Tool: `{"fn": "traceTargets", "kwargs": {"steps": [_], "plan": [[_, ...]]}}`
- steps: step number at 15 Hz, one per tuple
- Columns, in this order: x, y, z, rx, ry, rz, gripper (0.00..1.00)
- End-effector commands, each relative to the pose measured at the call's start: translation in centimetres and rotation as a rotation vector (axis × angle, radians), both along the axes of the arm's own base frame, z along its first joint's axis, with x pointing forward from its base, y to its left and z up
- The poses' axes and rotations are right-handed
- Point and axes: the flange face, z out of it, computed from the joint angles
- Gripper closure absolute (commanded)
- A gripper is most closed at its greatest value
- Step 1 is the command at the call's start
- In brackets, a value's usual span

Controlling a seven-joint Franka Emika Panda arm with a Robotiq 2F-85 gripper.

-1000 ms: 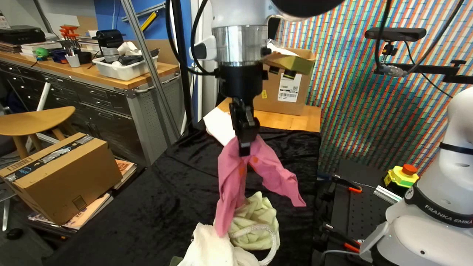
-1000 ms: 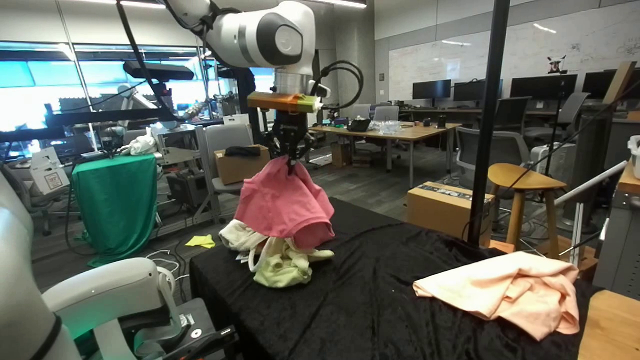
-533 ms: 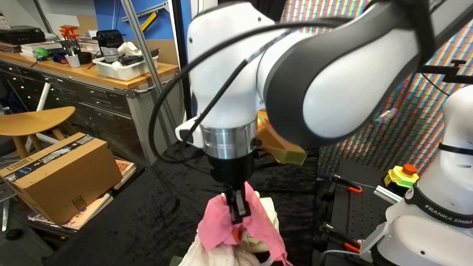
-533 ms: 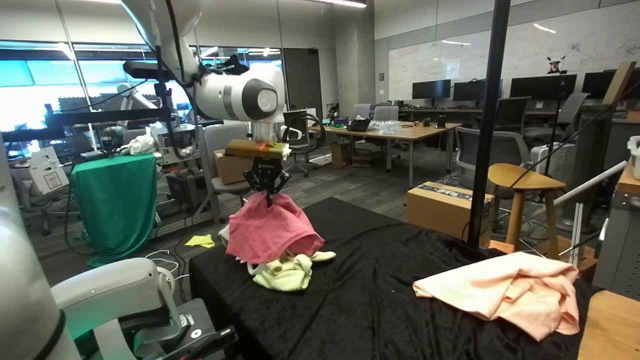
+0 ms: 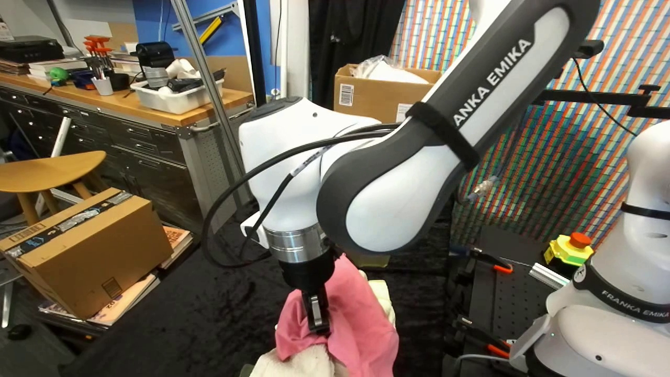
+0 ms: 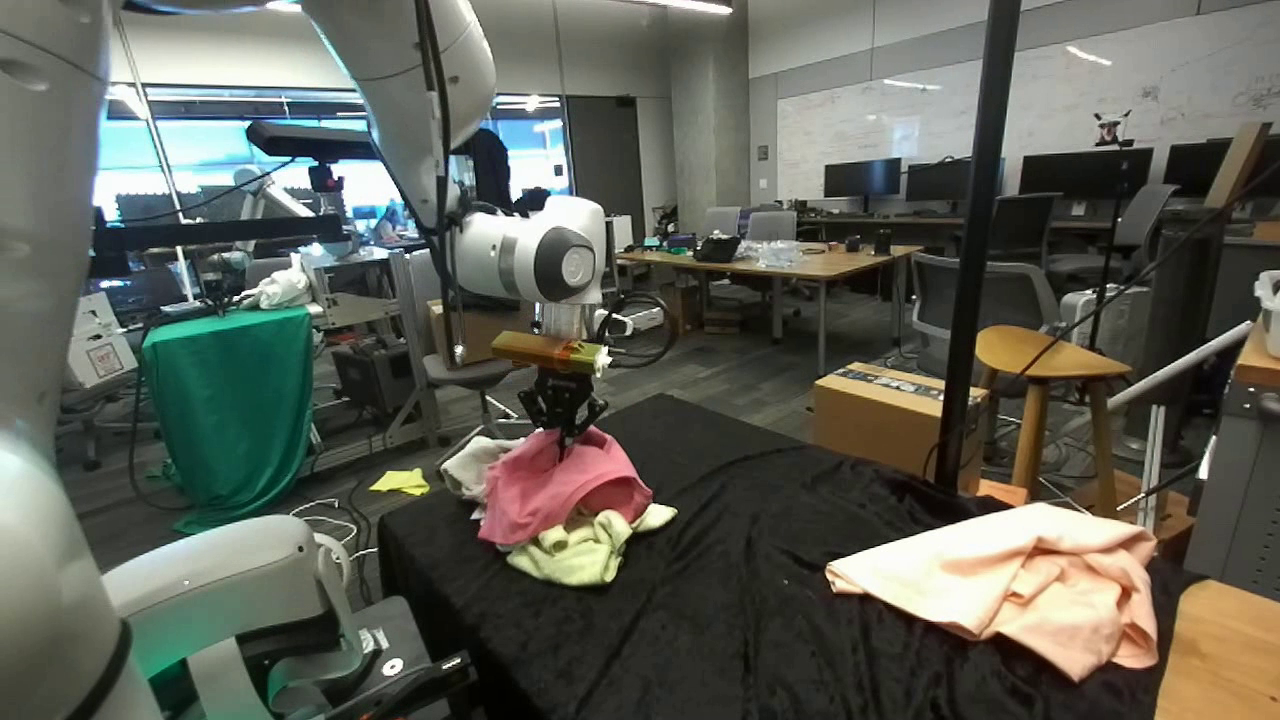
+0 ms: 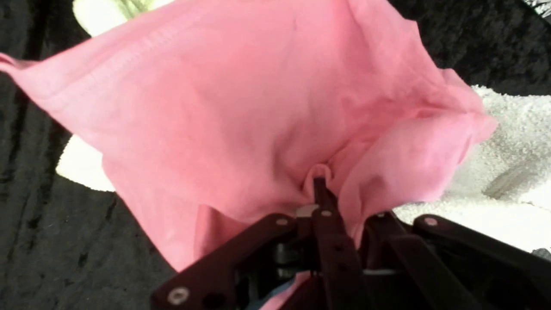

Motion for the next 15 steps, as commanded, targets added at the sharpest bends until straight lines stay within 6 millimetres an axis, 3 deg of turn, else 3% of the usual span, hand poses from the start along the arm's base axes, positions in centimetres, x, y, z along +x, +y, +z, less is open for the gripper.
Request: {"fn": "traceTargets", "kwargs": {"steps": [1,10,15], "plan": [[1.4,0.1,0.6,0.004,-0.006,-0.006,0.65],[1.2,-1.8,5.4,0.037,-0.012,0.023,0.01],[1.6,-4.4,9.4,0.079,-0.015,0.038,0.0]]}}
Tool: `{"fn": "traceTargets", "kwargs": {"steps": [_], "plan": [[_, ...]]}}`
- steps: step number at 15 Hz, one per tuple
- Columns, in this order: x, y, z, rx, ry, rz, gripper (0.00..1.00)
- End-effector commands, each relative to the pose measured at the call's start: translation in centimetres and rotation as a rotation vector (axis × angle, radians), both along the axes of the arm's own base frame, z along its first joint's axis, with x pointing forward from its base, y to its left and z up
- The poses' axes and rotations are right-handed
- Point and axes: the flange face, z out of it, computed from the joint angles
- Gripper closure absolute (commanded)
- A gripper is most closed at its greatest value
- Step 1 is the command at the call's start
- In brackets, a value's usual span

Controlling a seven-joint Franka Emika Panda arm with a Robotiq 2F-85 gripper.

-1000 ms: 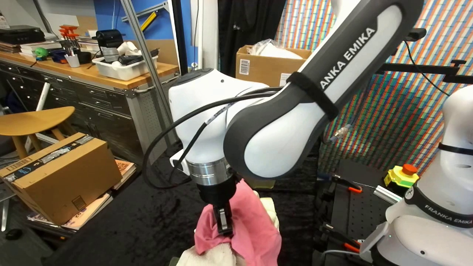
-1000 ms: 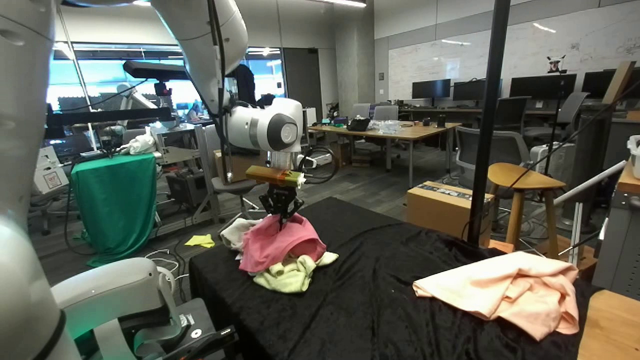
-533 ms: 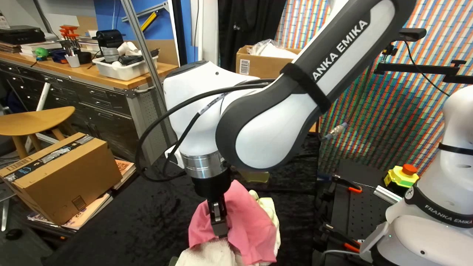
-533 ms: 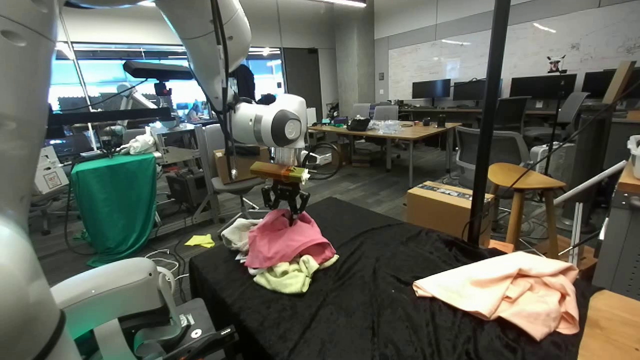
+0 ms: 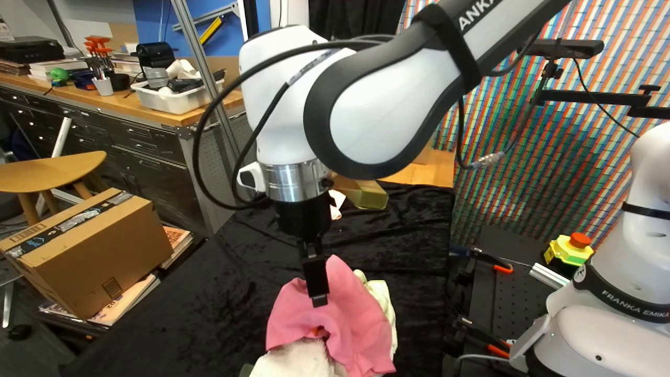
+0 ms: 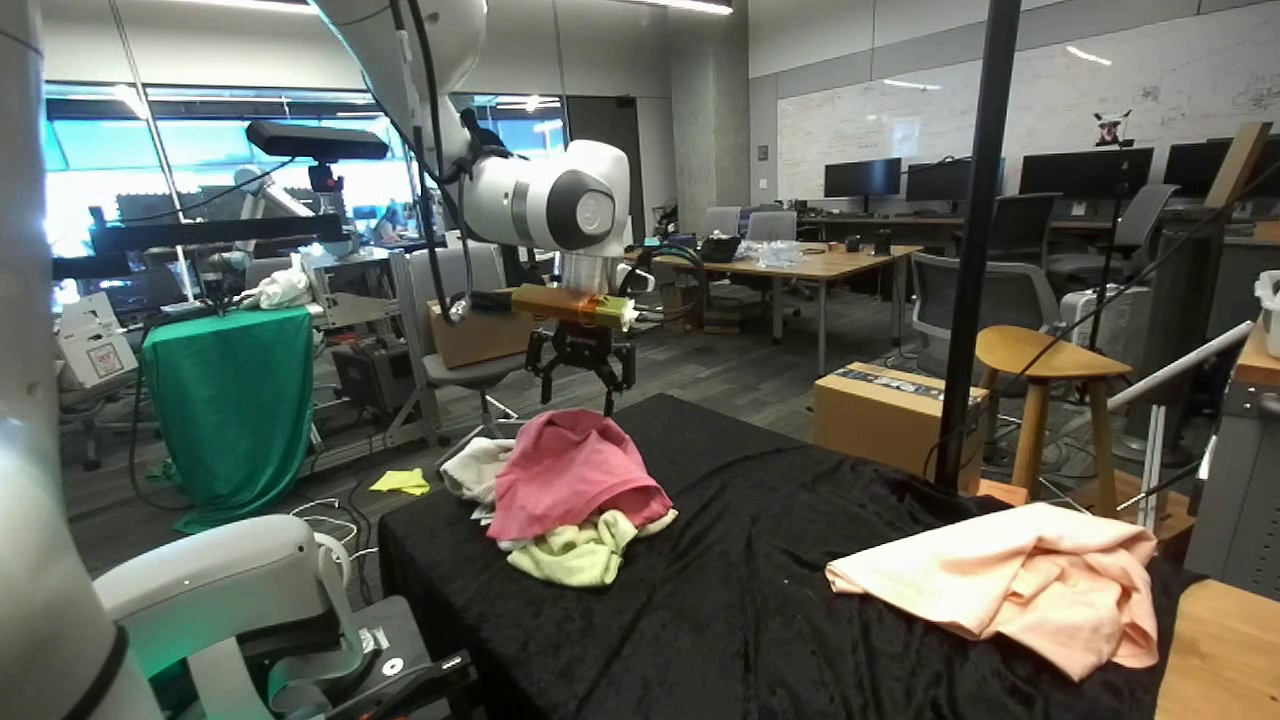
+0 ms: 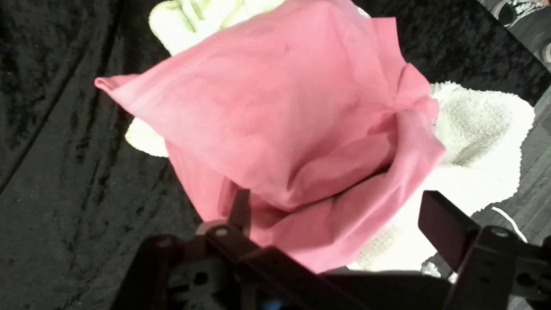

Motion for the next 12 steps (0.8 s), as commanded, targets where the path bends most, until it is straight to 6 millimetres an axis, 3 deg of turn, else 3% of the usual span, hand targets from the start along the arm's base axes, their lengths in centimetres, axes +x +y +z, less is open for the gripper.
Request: {"fn": "traceTargets", "kwargs": {"steps": [1,4,8,12], "plan": [[-0.5,-2.0,3.7,0.036,-0.023,0.009,0.0],[-0.2,-4.3,6.4,0.056,-0.088,-0.048,0.0],[0.8,-9.3,9.5,0.063,-0.156,-0.162,0.0],[3.2,-15.1,10.7,0.061,-0.233,-0.256,0.0]]}}
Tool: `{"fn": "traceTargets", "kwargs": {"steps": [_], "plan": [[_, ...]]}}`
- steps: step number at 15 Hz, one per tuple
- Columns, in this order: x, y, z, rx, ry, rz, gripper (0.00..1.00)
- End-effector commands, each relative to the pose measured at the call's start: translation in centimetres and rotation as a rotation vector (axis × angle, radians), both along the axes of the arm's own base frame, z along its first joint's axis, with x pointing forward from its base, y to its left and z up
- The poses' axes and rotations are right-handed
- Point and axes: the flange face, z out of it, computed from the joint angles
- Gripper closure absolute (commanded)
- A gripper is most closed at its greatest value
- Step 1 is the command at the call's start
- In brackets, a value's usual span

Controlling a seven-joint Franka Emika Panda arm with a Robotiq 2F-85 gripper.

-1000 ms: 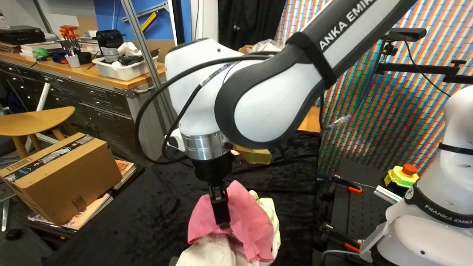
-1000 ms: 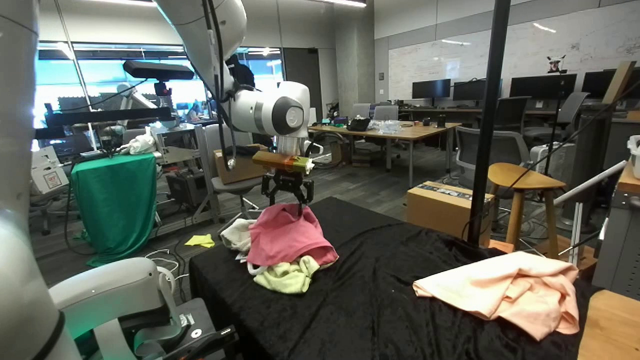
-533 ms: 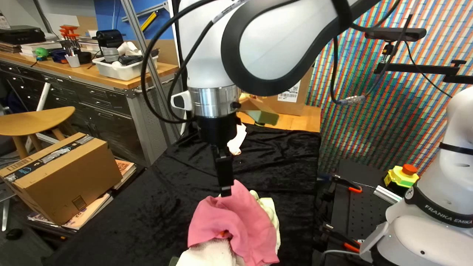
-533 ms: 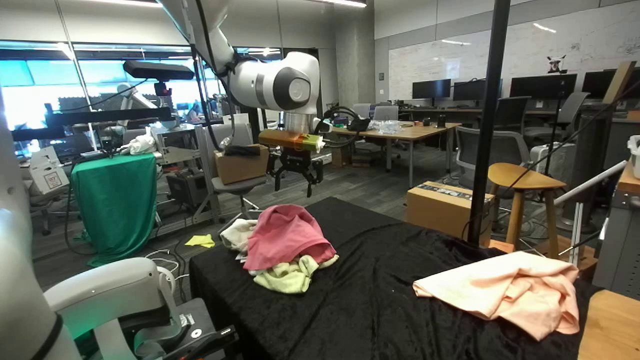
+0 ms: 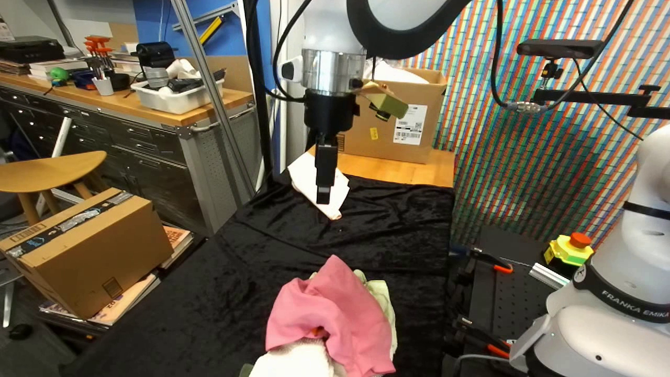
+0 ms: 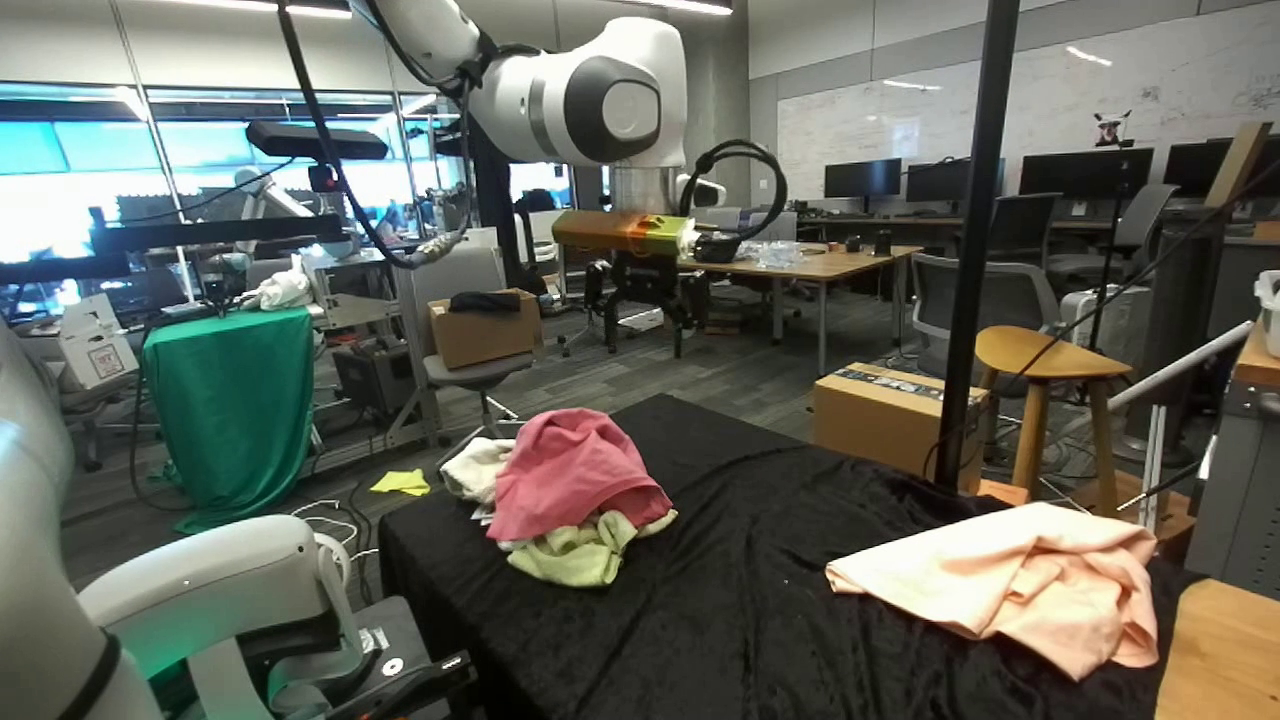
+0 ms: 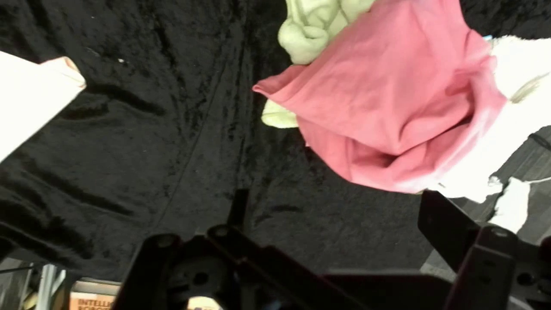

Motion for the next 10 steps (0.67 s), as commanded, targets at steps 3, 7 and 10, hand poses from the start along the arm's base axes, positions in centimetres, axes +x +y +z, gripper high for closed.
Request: {"fn": "traceTargets", "kwargs": {"steps": [3,7,10], "plan": [[3.2,-7.6,0.6,-0.003,-0.112,-0.101,0.0],[6.2,-12.4,-1.6,-0.04,-0.138,-0.137,0.0],[8.8,-15.4,-3.5,-0.066,-0.133,-0.168,0.0]]}}
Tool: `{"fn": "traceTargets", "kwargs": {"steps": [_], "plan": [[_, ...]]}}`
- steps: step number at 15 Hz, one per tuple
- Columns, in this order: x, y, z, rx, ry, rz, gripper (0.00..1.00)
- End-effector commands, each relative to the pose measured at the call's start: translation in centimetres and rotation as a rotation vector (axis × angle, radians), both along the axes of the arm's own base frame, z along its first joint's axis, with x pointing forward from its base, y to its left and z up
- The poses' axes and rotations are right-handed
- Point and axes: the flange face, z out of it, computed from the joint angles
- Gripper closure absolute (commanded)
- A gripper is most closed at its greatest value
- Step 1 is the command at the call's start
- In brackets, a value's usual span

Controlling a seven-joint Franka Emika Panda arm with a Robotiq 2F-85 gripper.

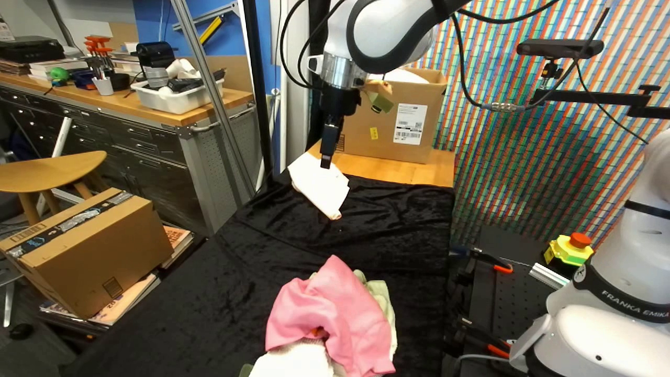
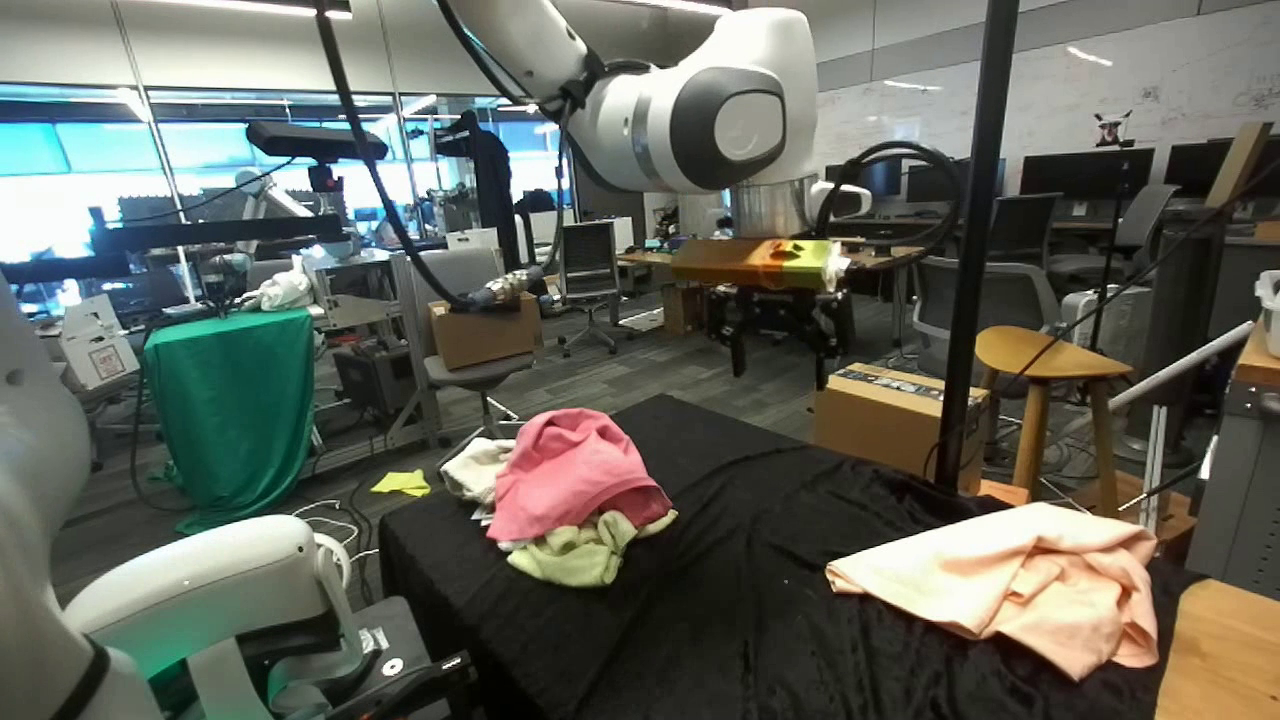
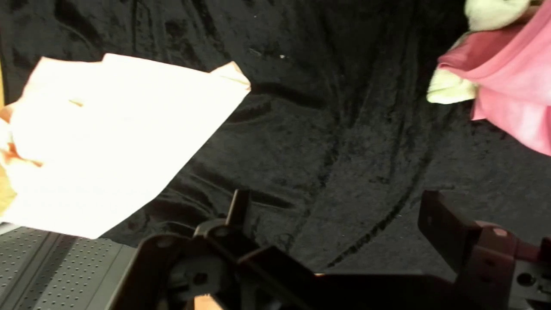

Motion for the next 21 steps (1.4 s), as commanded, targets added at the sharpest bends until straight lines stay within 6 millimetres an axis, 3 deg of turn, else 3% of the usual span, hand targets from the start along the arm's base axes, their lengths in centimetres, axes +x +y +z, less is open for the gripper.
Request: {"fn": "traceTargets", "kwargs": {"steps": [1,12,16,21], "plan": [[3.9,-3.0,-1.8,-0.017,-0.014,-0.017,0.0],[14.0,-11.1,-8.9,0.043,0.039,-0.17,0.0],[16.4,-13.9,-10.3,0.046,0.049,-0.227,0.0],[18.2,-16.7,-11.6,0.064,0.074,-0.304,0.0]]}}
